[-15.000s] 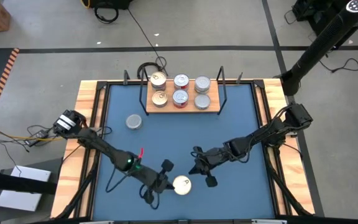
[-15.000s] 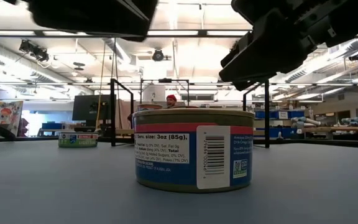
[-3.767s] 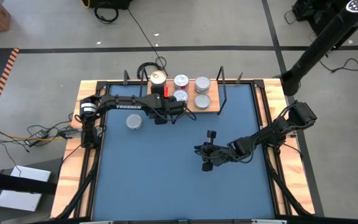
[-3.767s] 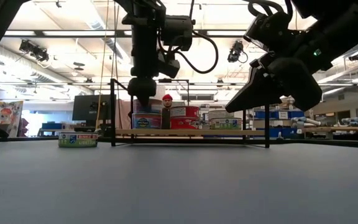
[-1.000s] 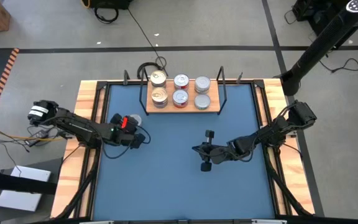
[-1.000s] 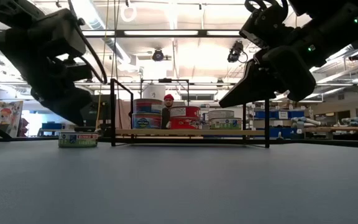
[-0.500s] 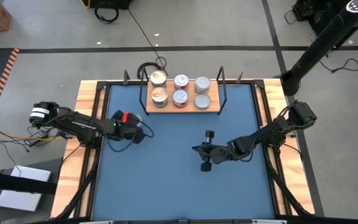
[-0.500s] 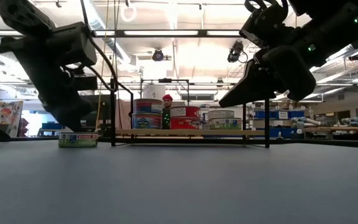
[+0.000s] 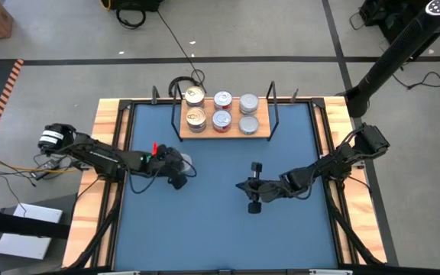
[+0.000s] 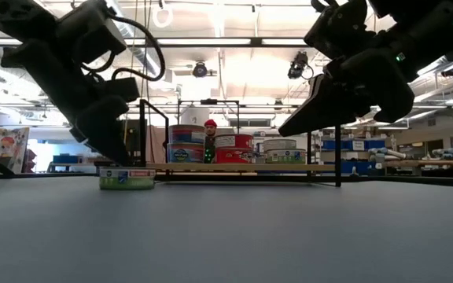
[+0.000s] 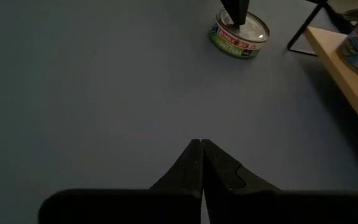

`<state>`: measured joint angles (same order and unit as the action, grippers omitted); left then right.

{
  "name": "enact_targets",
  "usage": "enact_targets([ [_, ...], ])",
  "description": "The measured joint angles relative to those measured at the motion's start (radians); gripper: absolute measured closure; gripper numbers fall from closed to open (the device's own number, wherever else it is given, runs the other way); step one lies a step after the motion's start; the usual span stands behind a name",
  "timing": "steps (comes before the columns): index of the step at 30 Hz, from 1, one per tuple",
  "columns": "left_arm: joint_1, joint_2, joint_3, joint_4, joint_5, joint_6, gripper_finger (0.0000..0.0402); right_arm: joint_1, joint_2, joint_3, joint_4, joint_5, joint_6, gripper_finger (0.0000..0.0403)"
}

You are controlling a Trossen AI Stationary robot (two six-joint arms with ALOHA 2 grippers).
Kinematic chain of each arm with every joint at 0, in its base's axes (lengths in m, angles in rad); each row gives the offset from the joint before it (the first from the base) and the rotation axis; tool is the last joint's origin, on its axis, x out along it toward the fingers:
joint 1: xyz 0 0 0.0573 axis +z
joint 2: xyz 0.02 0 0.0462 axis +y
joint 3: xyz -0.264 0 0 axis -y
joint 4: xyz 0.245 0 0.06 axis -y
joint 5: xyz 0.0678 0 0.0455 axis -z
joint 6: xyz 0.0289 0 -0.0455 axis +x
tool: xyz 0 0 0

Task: Stack canned seafood by type on shelf
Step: Stack the white tuna can on the bottom white tuna can on the shelf

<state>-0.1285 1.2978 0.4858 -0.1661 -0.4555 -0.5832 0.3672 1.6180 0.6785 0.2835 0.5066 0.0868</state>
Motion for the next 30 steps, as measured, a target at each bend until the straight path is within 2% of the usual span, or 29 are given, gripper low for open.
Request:
enact_targets([
  [7,-0.038,0.079,0.004,0.068,-0.029,-0.005,0.0398,0.011,-0.001,0.0,0.0,-0.012,0.0,0.0392],
  [17,-0.075,0.217,0.012,0.401,0.027,0.078,0.0398,0.064,-0.002,0.07,-0.02,-0.013,0.016,0.0392],
  [22,-0.088,0.328,0.076,0.485,0.03,0.136,0.0398,0.086,-0.002,0.113,-0.078,-0.01,0.054,0.0392],
  [30,-0.096,0.5,0.269,0.527,0.133,0.262,0.0398,0.123,-0.002,0.176,-0.242,-0.001,0.174,0.0392],
])
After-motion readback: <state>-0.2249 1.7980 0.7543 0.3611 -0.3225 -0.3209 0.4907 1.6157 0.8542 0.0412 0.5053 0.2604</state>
